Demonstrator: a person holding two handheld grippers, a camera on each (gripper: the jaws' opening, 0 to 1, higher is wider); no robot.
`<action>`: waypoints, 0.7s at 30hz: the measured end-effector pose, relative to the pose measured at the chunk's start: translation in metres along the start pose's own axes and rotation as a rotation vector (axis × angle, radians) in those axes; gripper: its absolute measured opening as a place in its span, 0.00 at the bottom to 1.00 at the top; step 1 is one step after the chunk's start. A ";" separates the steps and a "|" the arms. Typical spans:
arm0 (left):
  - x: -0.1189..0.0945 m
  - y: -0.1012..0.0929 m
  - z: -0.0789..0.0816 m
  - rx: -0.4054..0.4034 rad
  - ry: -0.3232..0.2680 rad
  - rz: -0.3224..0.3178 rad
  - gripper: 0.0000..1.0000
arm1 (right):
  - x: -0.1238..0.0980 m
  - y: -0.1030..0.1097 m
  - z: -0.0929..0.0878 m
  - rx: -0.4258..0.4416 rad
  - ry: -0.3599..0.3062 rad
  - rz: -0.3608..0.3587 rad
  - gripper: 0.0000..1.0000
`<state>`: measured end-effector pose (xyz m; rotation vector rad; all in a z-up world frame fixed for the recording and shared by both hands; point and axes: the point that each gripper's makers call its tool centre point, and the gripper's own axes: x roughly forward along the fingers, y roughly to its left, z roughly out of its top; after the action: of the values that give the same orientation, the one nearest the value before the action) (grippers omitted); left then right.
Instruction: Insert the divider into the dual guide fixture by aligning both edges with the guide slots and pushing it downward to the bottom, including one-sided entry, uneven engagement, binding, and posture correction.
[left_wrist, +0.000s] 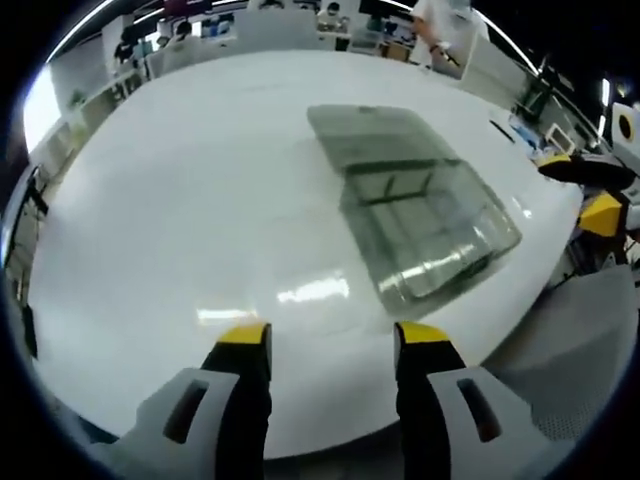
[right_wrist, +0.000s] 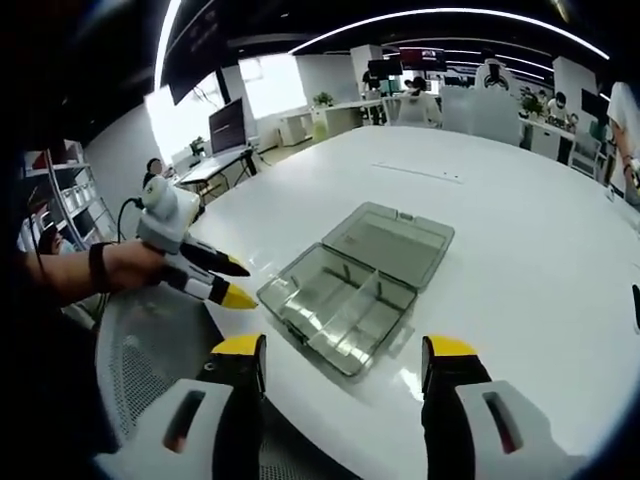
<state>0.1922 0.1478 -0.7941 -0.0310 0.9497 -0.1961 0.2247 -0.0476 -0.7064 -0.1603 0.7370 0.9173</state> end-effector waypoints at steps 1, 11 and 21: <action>0.000 0.000 0.000 0.005 0.001 0.004 0.47 | 0.000 0.000 0.000 0.000 0.001 -0.001 0.60; 0.005 0.000 -0.005 -0.029 0.012 0.013 0.47 | -0.001 -0.003 -0.005 0.016 0.006 -0.011 0.60; 0.011 0.000 -0.006 -0.025 0.014 0.032 0.44 | -0.004 -0.008 -0.010 0.040 0.010 -0.025 0.59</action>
<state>0.1938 0.1462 -0.8063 -0.0373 0.9663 -0.1548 0.2242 -0.0602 -0.7128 -0.1390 0.7603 0.8779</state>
